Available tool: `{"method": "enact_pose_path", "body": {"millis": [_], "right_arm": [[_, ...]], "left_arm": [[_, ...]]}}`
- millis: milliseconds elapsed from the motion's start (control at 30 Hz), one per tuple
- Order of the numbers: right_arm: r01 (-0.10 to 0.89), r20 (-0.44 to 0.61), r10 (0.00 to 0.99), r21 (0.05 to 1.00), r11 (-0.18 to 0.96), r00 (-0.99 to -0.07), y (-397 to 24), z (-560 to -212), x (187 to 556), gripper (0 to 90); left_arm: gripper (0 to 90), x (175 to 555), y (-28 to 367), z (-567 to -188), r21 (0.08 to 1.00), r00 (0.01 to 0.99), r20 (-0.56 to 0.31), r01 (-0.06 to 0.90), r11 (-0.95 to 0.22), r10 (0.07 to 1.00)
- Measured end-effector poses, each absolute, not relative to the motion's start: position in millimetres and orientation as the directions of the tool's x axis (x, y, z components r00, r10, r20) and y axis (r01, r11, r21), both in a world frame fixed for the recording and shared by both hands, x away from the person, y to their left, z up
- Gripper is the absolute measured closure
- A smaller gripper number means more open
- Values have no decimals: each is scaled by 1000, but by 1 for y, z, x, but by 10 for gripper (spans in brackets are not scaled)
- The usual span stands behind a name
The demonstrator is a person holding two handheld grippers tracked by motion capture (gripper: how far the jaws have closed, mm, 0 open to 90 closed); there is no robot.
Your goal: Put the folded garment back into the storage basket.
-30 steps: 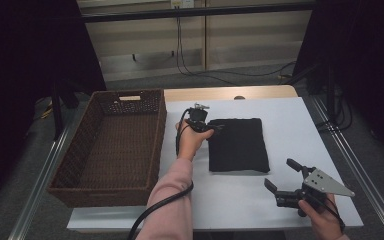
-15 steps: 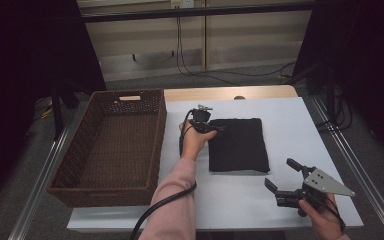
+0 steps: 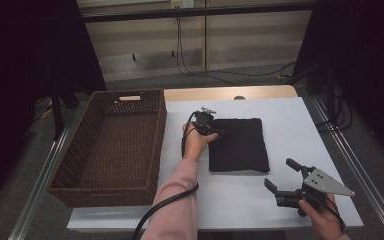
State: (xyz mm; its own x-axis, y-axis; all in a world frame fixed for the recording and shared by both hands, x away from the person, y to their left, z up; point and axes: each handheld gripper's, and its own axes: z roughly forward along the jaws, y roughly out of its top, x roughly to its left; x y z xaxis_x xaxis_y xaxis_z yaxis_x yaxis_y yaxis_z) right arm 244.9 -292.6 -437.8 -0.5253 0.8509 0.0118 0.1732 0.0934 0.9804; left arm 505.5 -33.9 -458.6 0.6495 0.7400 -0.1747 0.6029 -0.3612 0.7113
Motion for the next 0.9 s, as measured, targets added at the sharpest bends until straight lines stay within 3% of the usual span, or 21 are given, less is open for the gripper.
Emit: {"method": "enact_pose_path", "body": {"millis": [133,167,267,467,900], "right_arm": [[169,7,850,981,96,-527,-293,-438,245,25],[166,7,849,982,95,-529,-293,-438,246,25],[168,9,851,981,94,-526,-293,-438,246,25],[169,11,853,982,90,-522,-294,-438,245,25],[165,6,854,982,94,-520,-294,-438,245,25]], "left_arm": [[582,504,-33,-457,704,670,-164,593,-390,724],[651,503,-33,-457,692,654,-230,631,-352,721],[738,501,-33,-457,683,642,-247,647,-340,726],[756,497,-29,-437,651,603,-313,699,-296,734],[768,492,-1,-389,626,569,-360,735,-261,739]]}}
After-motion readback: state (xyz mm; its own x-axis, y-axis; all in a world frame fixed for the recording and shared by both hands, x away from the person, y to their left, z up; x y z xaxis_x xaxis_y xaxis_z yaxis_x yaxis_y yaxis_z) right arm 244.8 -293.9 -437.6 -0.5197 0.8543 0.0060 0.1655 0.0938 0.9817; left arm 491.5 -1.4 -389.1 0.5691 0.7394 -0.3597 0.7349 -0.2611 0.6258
